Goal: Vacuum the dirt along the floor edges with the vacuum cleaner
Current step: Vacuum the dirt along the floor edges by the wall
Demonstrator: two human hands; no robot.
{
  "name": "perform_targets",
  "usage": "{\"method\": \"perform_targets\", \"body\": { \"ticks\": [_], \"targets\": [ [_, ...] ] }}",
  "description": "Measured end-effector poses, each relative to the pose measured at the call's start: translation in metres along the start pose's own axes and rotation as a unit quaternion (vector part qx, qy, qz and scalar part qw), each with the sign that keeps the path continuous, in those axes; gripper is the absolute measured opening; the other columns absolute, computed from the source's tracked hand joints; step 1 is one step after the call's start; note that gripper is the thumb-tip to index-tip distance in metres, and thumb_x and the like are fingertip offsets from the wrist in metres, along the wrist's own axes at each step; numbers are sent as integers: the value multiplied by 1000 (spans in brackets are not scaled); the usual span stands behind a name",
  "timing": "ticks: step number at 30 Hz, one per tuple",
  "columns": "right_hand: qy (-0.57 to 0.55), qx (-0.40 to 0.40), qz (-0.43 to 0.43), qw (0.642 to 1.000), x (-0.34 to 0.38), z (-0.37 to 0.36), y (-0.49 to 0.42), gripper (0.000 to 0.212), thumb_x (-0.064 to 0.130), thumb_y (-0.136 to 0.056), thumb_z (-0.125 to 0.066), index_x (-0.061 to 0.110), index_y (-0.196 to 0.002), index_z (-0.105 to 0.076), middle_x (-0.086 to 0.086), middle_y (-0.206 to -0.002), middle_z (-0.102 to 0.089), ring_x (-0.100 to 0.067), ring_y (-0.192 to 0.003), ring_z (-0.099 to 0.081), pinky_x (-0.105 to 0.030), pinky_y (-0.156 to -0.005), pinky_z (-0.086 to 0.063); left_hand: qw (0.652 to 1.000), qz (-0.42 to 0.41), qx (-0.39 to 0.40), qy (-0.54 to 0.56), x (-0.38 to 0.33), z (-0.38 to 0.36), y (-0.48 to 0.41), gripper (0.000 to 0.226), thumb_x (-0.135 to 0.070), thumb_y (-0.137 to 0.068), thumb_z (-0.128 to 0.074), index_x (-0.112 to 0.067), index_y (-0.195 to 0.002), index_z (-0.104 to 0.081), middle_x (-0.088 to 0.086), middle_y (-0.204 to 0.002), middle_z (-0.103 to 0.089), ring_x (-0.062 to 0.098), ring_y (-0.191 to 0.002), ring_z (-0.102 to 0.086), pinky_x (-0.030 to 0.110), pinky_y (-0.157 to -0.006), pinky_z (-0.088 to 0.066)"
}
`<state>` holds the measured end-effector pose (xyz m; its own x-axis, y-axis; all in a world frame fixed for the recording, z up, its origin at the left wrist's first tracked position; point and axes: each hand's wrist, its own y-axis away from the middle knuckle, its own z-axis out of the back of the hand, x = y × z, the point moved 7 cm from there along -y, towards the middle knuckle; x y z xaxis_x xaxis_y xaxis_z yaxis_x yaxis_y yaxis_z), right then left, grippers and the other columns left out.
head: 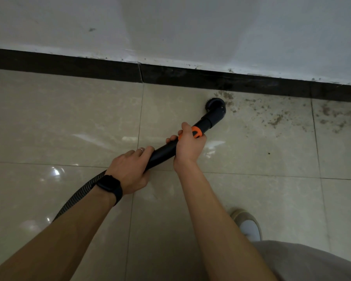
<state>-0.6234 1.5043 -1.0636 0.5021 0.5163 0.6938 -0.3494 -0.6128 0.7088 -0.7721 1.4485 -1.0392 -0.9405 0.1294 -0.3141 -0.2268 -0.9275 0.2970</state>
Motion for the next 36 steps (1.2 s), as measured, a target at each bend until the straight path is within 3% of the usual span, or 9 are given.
{"method": "perform_targets", "body": {
  "ticks": [7,14,17,23,29,32,36],
  "targets": [
    [3,22,0,1000,5,-12,-10,26,11,-94,-68,15,-109,-46,-5,-72,-55,-14,-41,-53,-31,-50,-53,1000,18,0,11,2,2,-8,45,-31,-84,-60,-23,-121,-37,1,-102,-58,24,-80,-56,33,-61,-45],
    [22,41,1,999,8,-29,-14,31,13,-94,-68,12,-118,-47,-5,-73,-56,-13,-43,-55,-32,-51,-55,999,39,-16,33,8,8,-12,46,-26,-83,-61,-21,-122,-37,3,-101,-58,23,-77,-52,31,-59,-36],
    [25,53,-6,998,1,-40,-8,29,14,-94,-68,15,-113,-46,-6,-75,-57,-13,-42,-56,-32,-51,-55,998,55,-15,39,20,11,-4,45,-25,-83,-62,-22,-120,-36,3,-99,-58,19,-73,-43,31,-57,-35],
    [44,67,-20,997,-25,-53,14,27,18,-94,-69,19,-106,-44,-8,-80,-59,-15,-41,-58,-32,-52,-56,996,78,-4,45,45,14,24,46,-28,-83,-63,-23,-121,-37,2,-98,-58,19,-72,-45,31,-59,-38],
    [-4,-20,-14,1000,-32,-7,27,23,16,-94,-68,15,-101,-46,1,-62,-60,-15,-38,-56,-33,-50,-54,999,8,37,0,27,6,34,44,-32,-84,-59,-26,-121,-37,-1,-103,-58,20,-80,-53,31,-60,-40],
    [-41,-83,-1,996,-28,32,32,23,11,-93,-67,13,-100,-45,-5,-69,-57,-16,-36,-54,-35,-49,-53,997,-46,63,-24,5,-3,32,47,-33,-84,-56,-28,-125,-34,-3,-108,-56,22,-88,-57,35,-68,-50],
    [-88,-152,11,984,-22,80,32,21,7,-93,-65,12,-101,-46,-8,-71,-54,-17,-37,-52,-33,-46,-52,988,-125,80,-47,-31,-15,25,49,-35,-85,-52,-28,-129,-32,-1,-112,-56,23,-92,-57,37,-71,-50]
  ]
}}
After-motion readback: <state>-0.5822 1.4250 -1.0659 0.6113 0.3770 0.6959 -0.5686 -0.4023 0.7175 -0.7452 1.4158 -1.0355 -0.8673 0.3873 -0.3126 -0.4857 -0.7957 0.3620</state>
